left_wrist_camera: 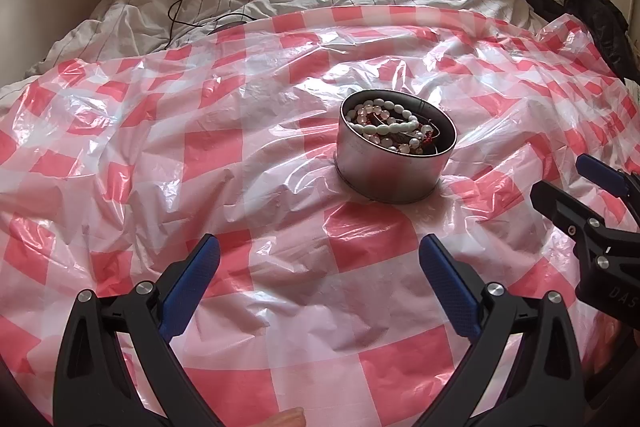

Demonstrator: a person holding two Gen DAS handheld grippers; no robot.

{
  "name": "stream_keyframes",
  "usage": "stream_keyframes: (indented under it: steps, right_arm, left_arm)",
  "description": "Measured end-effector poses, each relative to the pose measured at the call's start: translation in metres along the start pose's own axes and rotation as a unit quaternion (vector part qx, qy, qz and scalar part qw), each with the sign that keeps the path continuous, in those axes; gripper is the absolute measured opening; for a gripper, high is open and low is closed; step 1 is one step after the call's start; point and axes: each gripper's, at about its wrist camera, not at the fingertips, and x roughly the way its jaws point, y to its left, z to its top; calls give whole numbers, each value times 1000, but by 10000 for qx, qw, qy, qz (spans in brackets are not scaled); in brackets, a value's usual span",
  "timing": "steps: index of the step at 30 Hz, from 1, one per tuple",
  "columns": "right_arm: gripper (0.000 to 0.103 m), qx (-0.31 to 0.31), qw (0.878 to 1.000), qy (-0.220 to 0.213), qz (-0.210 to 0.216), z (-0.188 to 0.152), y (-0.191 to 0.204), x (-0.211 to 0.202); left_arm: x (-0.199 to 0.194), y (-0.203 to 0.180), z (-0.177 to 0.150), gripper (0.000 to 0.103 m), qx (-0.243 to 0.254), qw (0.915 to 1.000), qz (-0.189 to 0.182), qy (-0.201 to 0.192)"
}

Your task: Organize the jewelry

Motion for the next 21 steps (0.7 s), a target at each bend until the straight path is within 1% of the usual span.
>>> stream_keyframes:
  steps: [21]
  right_arm:
    - [85, -2, 10000, 8, -6, 1, 3, 1]
  left_arm:
    - [1, 2, 0, 96, -9, 10000, -9, 19]
